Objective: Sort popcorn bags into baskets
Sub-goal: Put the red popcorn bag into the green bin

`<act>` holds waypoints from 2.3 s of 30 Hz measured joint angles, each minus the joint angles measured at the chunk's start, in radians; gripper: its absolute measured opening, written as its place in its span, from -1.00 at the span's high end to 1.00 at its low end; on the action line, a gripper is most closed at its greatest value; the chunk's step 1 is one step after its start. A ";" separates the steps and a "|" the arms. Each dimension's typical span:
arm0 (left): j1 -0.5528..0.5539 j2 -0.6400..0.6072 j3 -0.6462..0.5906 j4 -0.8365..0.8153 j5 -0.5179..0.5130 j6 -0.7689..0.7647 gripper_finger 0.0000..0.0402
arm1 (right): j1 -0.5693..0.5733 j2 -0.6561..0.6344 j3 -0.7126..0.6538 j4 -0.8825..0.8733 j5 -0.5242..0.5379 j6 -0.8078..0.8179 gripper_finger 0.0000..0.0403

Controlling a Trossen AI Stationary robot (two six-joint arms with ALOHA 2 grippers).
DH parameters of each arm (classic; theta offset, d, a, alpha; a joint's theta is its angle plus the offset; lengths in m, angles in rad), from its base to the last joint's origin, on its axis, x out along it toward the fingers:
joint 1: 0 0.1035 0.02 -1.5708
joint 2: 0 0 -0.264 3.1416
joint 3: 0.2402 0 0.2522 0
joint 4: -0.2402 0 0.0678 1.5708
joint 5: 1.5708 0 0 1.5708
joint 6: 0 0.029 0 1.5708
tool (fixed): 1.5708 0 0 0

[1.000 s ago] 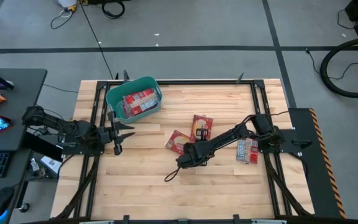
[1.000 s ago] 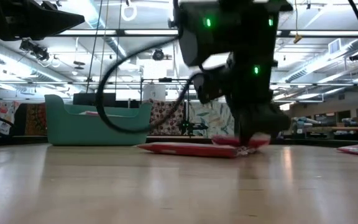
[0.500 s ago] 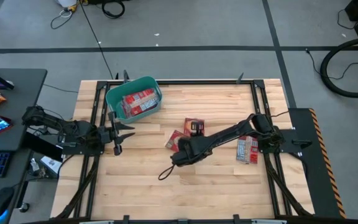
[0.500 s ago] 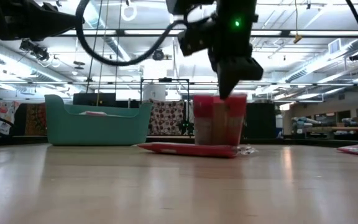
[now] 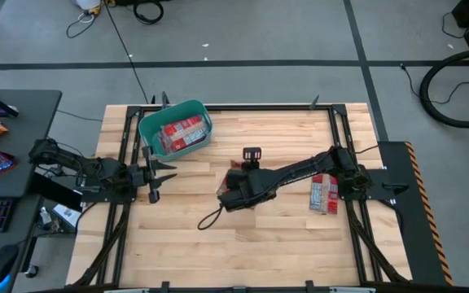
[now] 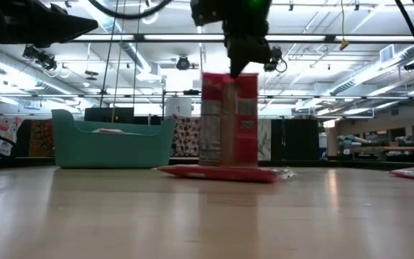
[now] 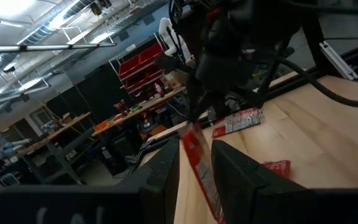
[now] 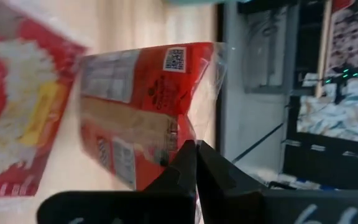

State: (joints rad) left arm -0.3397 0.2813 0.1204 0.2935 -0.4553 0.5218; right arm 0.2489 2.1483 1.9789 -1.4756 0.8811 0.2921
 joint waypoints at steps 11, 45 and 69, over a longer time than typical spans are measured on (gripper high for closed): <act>0.000 0.000 0.000 -0.027 0.000 -0.108 0.51 | -0.057 -0.001 0.135 0.194 0.070 -0.303 0.98; -0.053 0.000 0.000 -0.143 0.256 -0.593 0.51 | -0.279 -0.002 0.198 1.052 -0.439 -1.014 0.98; -0.052 0.000 0.000 -0.169 0.242 -0.623 0.51 | -0.550 -0.002 0.196 1.107 -0.796 -0.943 0.97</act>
State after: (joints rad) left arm -0.3920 0.2812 0.1200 0.1246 -0.2130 -0.1009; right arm -0.3016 2.1468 2.1747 -0.3684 0.0856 -0.6506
